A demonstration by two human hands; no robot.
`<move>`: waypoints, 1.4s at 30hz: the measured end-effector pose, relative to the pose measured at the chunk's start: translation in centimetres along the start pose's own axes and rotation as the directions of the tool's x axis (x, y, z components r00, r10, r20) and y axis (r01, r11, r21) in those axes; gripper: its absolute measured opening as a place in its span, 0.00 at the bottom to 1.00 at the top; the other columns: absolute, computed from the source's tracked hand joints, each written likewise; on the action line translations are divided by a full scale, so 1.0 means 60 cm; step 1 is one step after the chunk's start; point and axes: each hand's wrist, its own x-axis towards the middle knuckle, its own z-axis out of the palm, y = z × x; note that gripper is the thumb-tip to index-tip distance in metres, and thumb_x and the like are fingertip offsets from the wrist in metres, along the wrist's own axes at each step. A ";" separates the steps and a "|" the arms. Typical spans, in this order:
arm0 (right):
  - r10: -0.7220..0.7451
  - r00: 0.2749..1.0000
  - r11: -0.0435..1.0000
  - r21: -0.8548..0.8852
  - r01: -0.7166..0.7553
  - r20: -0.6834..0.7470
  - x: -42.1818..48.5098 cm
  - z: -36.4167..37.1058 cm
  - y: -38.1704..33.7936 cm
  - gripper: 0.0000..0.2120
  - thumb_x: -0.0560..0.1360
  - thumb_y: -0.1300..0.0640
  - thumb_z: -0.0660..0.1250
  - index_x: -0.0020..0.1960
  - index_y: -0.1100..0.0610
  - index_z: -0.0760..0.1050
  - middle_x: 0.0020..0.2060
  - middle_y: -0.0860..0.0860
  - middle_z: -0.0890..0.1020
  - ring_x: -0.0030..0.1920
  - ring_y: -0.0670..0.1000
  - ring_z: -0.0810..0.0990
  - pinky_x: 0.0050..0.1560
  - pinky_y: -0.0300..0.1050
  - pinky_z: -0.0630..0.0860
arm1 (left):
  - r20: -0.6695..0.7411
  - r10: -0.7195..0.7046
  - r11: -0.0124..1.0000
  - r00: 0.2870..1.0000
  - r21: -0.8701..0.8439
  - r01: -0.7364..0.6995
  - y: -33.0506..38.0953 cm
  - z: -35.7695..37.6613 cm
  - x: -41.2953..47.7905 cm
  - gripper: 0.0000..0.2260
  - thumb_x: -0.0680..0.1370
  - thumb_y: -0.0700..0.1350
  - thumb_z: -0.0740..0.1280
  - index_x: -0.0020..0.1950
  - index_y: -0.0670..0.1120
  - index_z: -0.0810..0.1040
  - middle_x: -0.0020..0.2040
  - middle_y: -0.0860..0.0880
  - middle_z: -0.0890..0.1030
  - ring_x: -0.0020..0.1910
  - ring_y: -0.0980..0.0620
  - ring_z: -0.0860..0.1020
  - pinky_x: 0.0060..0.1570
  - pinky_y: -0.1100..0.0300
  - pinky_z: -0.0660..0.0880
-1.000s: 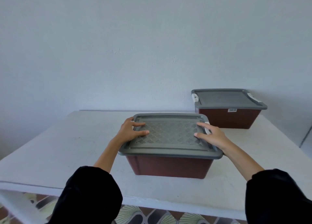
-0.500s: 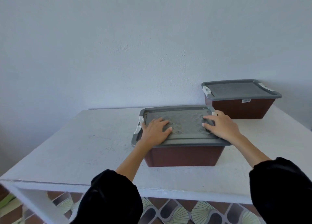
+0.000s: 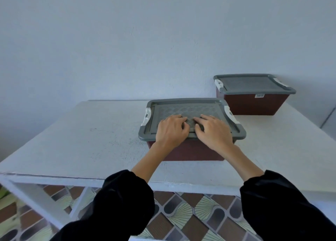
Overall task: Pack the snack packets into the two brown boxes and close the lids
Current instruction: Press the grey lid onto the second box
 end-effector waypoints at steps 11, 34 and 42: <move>0.006 1.000 1.000 -0.020 -0.006 0.024 0.078 0.025 -0.003 0.21 0.77 0.51 0.56 0.69 0.52 0.69 0.68 0.52 0.72 0.68 0.55 0.69 0.66 0.56 0.68 | -0.013 0.029 1.000 1.000 -0.011 -0.029 -0.041 0.020 0.071 0.14 0.77 0.45 0.58 0.54 0.43 0.80 0.55 0.45 0.81 0.54 0.47 0.78 0.46 0.55 0.73; -0.017 0.998 1.000 0.001 0.017 -0.062 0.349 0.103 0.040 0.19 0.77 0.54 0.57 0.66 0.54 0.73 0.65 0.49 0.75 0.64 0.51 0.74 0.57 0.46 0.73 | 0.048 0.015 0.987 0.999 -0.158 -0.007 -0.159 0.121 0.346 0.14 0.74 0.46 0.61 0.37 0.36 0.76 0.38 0.43 0.78 0.34 0.47 0.73 0.27 0.61 0.63; -0.048 0.991 0.997 0.050 0.054 -0.124 0.420 0.126 0.057 0.17 0.76 0.55 0.58 0.62 0.58 0.76 0.59 0.51 0.79 0.56 0.52 0.78 0.51 0.44 0.75 | 0.030 0.020 0.989 0.999 -0.146 -0.016 -0.181 0.145 0.410 0.13 0.74 0.47 0.61 0.37 0.39 0.76 0.40 0.44 0.79 0.36 0.48 0.75 0.33 0.55 0.72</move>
